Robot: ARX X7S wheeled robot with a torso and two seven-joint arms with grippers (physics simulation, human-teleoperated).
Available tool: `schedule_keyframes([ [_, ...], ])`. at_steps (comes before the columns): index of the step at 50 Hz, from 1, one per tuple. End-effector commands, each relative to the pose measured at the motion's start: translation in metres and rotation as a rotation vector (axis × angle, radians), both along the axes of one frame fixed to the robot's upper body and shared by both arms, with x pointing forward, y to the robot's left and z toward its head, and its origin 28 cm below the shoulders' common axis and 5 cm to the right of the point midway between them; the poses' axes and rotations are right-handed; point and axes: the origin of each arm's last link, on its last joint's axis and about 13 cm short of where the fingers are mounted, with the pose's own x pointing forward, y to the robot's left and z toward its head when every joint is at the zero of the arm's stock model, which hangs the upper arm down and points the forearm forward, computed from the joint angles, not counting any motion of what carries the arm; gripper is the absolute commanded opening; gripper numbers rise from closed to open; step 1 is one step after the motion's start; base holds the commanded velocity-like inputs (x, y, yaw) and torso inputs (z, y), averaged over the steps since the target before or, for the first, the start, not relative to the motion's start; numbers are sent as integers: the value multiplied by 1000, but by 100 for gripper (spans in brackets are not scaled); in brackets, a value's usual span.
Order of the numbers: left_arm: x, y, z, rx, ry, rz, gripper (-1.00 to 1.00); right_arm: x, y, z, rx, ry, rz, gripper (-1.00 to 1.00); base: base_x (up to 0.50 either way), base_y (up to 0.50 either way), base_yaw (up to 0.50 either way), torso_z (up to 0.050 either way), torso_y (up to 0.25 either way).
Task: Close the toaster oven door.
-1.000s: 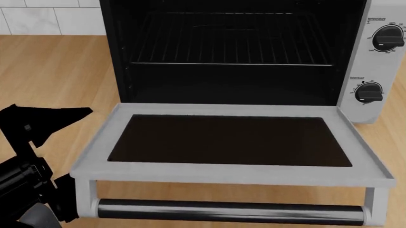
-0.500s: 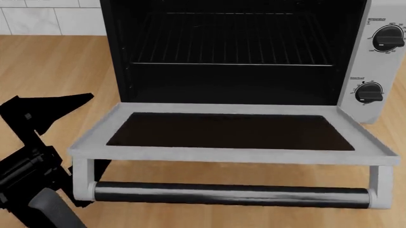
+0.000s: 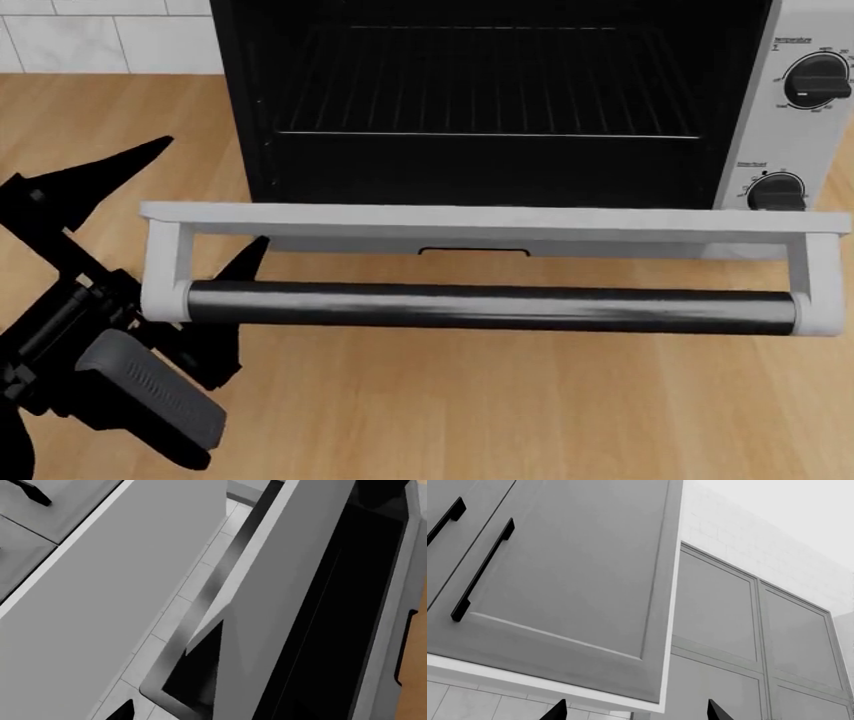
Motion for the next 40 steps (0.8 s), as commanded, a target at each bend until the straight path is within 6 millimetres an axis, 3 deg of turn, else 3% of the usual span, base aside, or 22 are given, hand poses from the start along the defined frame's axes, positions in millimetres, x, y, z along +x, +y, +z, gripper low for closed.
schedule_keyframes([
  [1, -13, -59, -2, -426, -75, 65, 100, -1, -1, -1, 4, -5, 2, 100, 11, -12, -20, 0, 0],
  [7, -20, -77, -10, -616, 0, 95, 100, -2, 0, 2, 0, -8, 2, 100, 11, -14, -23, 2, 0],
  [20, -29, -106, -2, -908, 182, 72, 100, -3, 0, 3, -3, -9, 4, 100, 7, -15, -21, 1, 1],
  [28, -27, -119, 7, -1004, 287, 125, 100, -5, -2, 3, 1, -11, 1, 100, 0, -11, -1, 0, 1],
  [40, -5, -124, 23, -1086, 373, 269, 100, -6, -2, 3, 3, -16, 1, 100, 0, -1, 0, 0, 1],
])
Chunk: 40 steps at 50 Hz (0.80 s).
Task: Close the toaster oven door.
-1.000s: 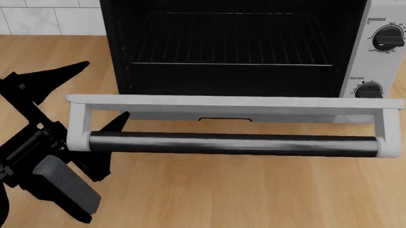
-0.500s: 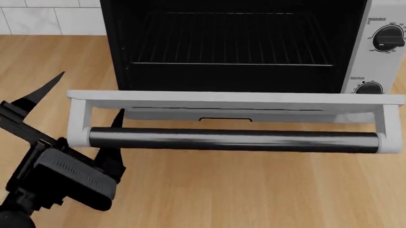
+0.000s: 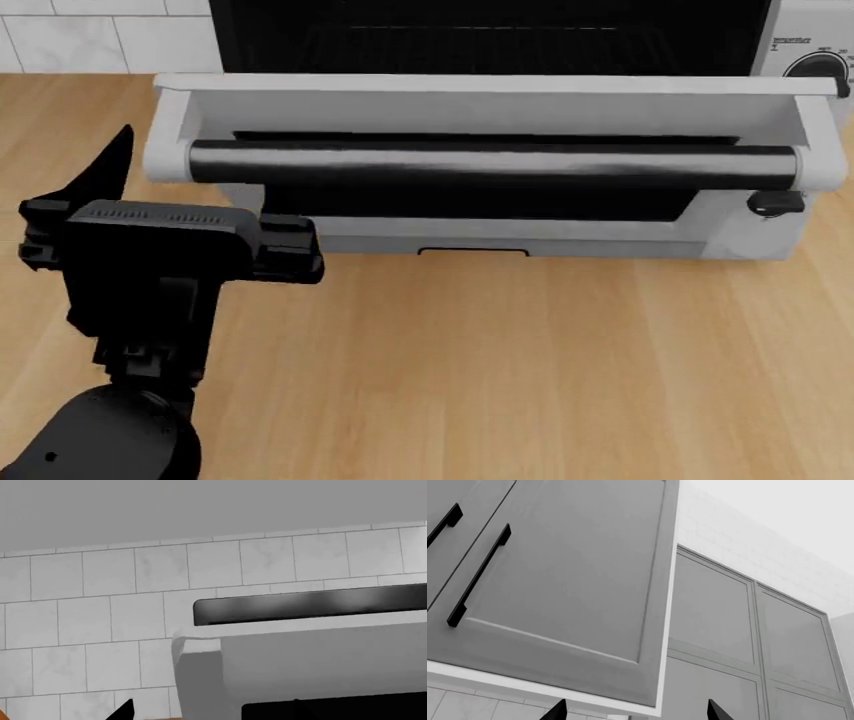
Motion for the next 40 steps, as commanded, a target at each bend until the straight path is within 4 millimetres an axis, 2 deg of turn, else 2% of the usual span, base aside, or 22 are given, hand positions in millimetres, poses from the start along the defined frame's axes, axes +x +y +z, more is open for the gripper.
schedule_keyframes([
  [1, 13, -12, 22, -79, 78, 72, 100, -1, 0, 1, 1, -4, 1, 100, 0, 0, 0, 0, 0],
  [11, 32, -10, 28, 45, 121, 157, 100, -2, -1, 1, 4, -6, -1, 100, 1, 0, 0, 0, 0],
  [18, 51, -12, 23, 121, 122, 193, 100, -3, -1, 1, 7, -8, -3, 100, 0, 0, 0, 0, 0],
  [24, 67, -12, 27, 186, 109, 225, 100, -2, -2, -1, 9, -6, -2, 100, 0, 0, 0, 0, 0],
  [40, 96, -12, 23, 239, 148, 250, 100, -5, -3, 0, 8, 2, -18, 100, 1, 0, 0, 0, 0],
])
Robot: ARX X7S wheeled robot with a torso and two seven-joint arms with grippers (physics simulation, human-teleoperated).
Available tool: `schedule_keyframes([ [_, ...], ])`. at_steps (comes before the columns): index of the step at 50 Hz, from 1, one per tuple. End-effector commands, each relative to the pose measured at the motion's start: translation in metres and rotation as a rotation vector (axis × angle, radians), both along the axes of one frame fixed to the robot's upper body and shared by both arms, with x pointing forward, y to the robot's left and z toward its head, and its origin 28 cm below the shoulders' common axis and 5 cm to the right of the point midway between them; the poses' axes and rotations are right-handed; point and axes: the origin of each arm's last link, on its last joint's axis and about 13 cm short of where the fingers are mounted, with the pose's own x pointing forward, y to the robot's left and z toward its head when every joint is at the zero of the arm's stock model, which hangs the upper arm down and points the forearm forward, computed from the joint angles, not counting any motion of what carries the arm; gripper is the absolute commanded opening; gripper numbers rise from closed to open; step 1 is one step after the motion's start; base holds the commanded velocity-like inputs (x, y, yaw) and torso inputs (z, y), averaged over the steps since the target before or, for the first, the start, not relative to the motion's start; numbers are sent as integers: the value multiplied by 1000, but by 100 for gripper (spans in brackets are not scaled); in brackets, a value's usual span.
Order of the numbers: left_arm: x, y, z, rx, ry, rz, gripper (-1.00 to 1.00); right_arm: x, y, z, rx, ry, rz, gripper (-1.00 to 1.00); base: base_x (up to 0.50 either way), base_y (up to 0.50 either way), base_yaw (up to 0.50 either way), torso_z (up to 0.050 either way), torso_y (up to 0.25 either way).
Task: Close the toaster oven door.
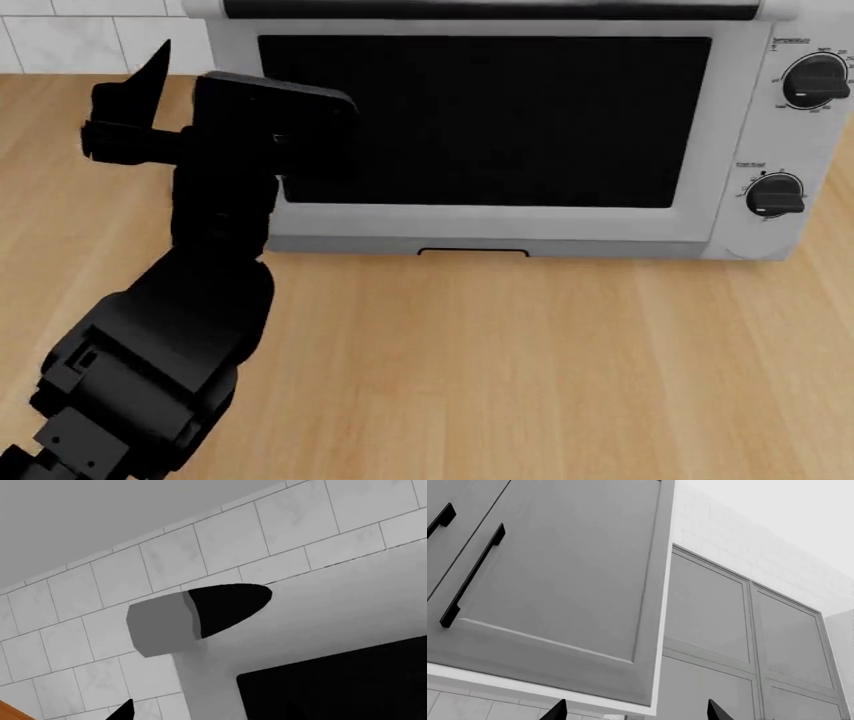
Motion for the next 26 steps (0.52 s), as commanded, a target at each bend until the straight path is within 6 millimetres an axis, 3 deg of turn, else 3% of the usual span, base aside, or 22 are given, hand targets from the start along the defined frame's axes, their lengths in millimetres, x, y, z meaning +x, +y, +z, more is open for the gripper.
schedule_keyframes([
  [1, 19, 9, -3, 37, 52, 44, 100, -1, 0, 1, -1, 5, -9, 100, 17, 0, 0, 0, 0],
  [12, 23, 8, 4, 69, 24, 49, 100, -4, -3, 0, 3, 4, -17, 100, 22, -2, -6, 2, 0],
  [19, -8, 13, 6, 68, -61, 12, 100, -3, -5, -3, 10, 8, -16, 100, 19, -1, -6, 2, 0],
  [26, -24, 17, 2, 79, -98, -3, 100, 0, -4, -5, 14, 9, -13, 100, 2, 0, 0, 0, 0],
])
